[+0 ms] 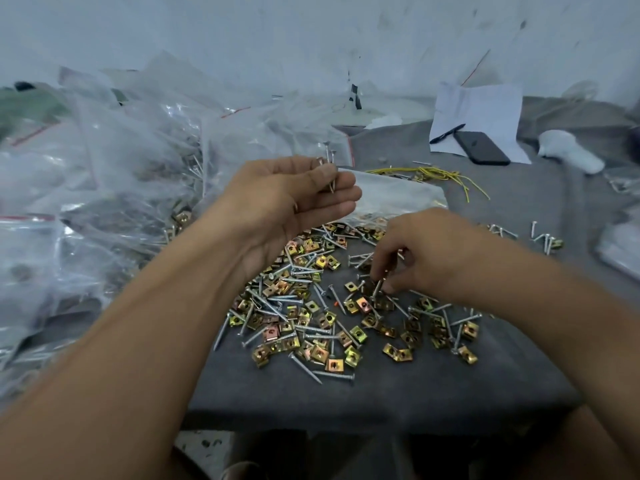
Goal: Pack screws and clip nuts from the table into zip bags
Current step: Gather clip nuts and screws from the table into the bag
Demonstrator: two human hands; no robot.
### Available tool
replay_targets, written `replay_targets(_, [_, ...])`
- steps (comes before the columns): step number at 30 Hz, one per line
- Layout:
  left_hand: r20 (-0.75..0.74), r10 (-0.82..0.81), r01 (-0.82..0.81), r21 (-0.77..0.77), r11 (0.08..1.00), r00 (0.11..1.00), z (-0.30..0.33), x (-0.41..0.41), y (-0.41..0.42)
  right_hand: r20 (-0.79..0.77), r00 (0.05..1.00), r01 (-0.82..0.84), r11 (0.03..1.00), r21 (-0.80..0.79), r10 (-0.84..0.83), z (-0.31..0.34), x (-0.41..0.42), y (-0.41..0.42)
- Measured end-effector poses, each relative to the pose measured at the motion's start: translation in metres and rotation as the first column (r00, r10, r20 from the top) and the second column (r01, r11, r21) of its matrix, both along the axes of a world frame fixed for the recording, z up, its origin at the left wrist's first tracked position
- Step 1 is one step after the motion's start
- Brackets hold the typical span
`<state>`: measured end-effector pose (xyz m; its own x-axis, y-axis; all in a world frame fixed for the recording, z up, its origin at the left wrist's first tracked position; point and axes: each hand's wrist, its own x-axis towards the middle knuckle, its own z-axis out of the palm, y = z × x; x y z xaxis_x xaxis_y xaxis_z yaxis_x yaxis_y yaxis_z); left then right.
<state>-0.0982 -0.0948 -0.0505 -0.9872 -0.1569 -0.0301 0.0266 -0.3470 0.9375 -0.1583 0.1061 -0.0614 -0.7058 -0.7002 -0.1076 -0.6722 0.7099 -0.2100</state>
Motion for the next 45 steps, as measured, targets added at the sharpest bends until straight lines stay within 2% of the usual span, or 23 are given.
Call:
replay_targets(4, [0.013, 0.040, -0.041, 0.132, 0.990, 0.999, 0.000, -0.003, 0.003, 0.035, 0.998, -0.044, 0.999, -0.026, 0.045, 0.001, -0.003, 0.000])
replay_targets(7, [0.014, 0.067, -0.069, 0.176, 0.982, 0.998, 0.000, -0.006, 0.002, 0.030, 0.999, 0.031, 0.959, -0.280, -0.023, 0.003, -0.010, 0.010])
replay_targets(9, [0.002, 0.071, -0.071, 0.180, 0.981, 0.997, -0.001, -0.008, 0.001, -0.024, 0.997, 0.059, 0.934, -0.352, -0.072, 0.004, -0.018, 0.013])
replay_targets(15, [0.022, 0.065, -0.068, 0.165, 0.984, 0.998, -0.003, -0.009, 0.001, -0.070, 0.995, -0.081, 0.993, -0.089, 0.075, 0.001, -0.024, -0.005])
replay_targets(22, [0.038, 0.067, -0.071, 0.128, 0.989, 0.997, -0.006, -0.010, 0.002, -0.161, 0.984, -0.073, 0.997, 0.009, 0.073, -0.001, -0.025, -0.016])
replay_targets(25, [0.040, 0.063, -0.067, 0.113, 0.991, 0.997, -0.006, -0.009, 0.001, -0.178, 0.981, -0.079, 0.997, -0.014, 0.075, -0.004, -0.024, -0.017])
replay_targets(28, [0.032, 0.064, -0.067, 0.115, 0.991, 0.997, -0.006, -0.009, -0.001, -0.129, 0.989, -0.081, 0.994, -0.066, 0.072, -0.007, -0.023, -0.015])
replay_targets(33, [0.018, 0.077, -0.079, 0.115, 0.990, 0.997, -0.005, -0.010, -0.004, 0.002, 0.999, 0.038, 0.933, -0.358, -0.040, -0.003, -0.030, -0.003])
replay_targets(36, [0.019, 0.079, -0.080, 0.119, 0.990, 0.997, -0.006, -0.012, -0.003, 0.086, 0.992, 0.117, 0.890, -0.440, -0.088, -0.003, -0.034, 0.003])
replay_targets(41, [0.021, 0.058, -0.060, 0.131, 0.990, 0.998, -0.007, -0.013, 0.001, 0.119, 0.988, 0.141, 0.898, -0.417, -0.100, -0.011, -0.035, 0.000])
replay_targets(45, [0.015, 0.028, -0.030, 0.153, 0.988, 0.999, -0.005, -0.013, 0.004, -0.011, 0.995, 0.088, 0.940, -0.328, -0.097, -0.016, -0.032, -0.011])
